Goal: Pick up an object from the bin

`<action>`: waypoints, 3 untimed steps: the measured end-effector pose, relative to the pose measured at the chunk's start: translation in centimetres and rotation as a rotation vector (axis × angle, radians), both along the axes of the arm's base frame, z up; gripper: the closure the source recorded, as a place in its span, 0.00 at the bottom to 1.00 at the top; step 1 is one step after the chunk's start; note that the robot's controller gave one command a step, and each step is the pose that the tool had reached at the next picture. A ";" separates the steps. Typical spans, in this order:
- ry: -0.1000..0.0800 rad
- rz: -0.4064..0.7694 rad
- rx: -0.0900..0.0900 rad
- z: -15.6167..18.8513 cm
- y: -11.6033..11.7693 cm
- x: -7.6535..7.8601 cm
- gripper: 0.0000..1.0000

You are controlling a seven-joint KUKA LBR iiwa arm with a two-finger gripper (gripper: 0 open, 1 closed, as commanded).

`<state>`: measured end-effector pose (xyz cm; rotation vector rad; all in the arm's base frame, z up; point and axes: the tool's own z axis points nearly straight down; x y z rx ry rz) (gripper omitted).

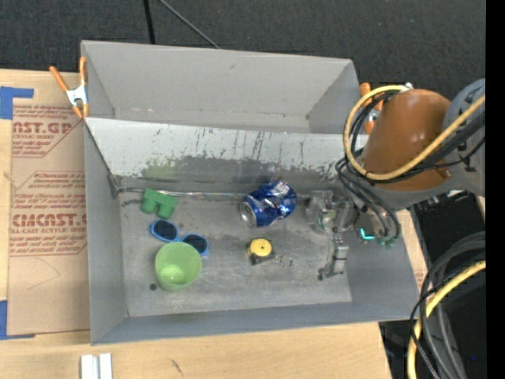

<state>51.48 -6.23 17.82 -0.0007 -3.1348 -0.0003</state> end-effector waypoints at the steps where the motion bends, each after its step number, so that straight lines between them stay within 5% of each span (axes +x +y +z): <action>1: -0.006 0.255 0.004 -9.4 9.9 4.5 0.00; 2: -0.007 -0.187 0.002 -8.5 2.0 3.4 0.00; 3: -0.010 -0.257 -0.001 -9.3 -2.3 6.4 0.00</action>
Offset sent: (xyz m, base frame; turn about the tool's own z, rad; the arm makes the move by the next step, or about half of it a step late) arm 0.0451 0.0948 -0.0914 -0.2498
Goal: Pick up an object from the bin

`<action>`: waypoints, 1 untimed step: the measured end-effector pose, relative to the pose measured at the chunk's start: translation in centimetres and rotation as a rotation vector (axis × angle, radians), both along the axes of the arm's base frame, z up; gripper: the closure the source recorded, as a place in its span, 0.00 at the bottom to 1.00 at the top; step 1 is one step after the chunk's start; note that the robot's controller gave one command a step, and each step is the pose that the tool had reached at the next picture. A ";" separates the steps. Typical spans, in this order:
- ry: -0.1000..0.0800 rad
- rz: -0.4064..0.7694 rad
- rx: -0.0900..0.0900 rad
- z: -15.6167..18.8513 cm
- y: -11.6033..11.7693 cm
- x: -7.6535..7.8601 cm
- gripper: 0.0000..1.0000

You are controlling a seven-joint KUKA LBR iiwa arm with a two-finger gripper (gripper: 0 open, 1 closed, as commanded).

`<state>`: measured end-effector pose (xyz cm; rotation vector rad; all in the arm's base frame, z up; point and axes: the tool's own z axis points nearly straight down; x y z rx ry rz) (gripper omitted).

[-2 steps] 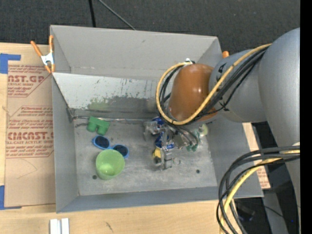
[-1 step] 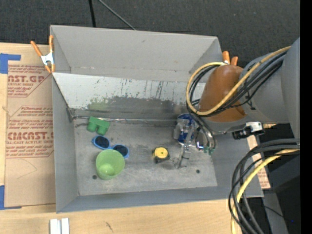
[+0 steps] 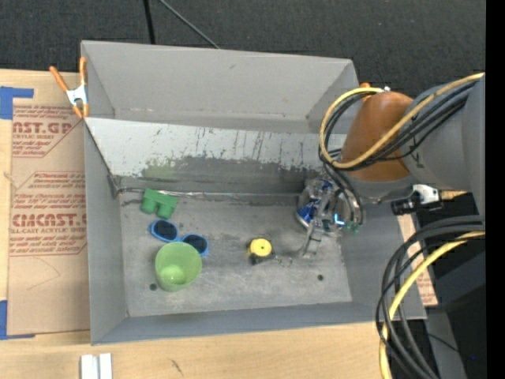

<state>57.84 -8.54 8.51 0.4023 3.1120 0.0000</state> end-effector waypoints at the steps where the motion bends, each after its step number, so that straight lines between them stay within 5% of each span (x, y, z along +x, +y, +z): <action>1: -0.003 -0.042 0.010 -1.3 -3.4 0.8 0.00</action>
Offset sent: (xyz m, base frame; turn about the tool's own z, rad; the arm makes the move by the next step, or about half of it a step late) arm 0.0047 -0.0405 -0.0151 0.0486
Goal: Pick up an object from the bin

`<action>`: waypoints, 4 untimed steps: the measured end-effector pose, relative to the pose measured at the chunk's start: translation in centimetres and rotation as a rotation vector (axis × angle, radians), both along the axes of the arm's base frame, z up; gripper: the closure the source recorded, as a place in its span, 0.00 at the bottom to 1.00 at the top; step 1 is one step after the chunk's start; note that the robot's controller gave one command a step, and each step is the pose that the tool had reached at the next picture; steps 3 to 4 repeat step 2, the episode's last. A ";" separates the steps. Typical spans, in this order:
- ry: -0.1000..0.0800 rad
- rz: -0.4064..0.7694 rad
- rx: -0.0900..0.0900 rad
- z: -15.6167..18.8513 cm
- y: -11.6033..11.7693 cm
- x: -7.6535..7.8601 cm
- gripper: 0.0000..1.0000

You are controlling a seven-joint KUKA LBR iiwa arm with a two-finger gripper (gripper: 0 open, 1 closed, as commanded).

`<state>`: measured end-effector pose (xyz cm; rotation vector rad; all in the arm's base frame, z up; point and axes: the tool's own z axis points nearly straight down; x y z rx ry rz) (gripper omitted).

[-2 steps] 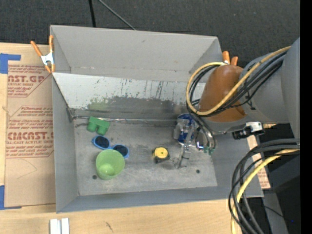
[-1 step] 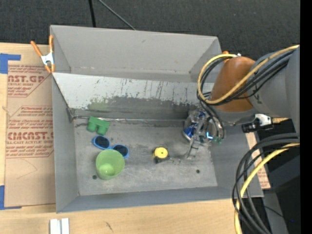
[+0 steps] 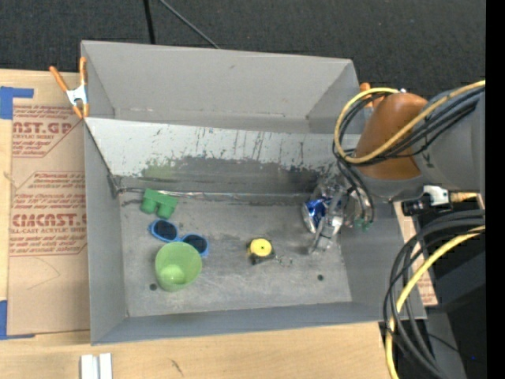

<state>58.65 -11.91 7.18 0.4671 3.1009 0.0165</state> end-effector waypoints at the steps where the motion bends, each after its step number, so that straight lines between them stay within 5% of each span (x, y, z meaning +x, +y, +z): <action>1: 0.003 0.001 -0.001 -0.1 0.0 -0.1 1.00; 2: -0.002 0.006 -0.010 13.1 0.1 -3.2 1.00; 4: -0.002 0.006 -0.010 13.1 0.1 -3.2 1.00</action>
Offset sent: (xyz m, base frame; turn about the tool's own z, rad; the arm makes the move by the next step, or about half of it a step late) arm 0.0000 0.0000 0.0000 0.0000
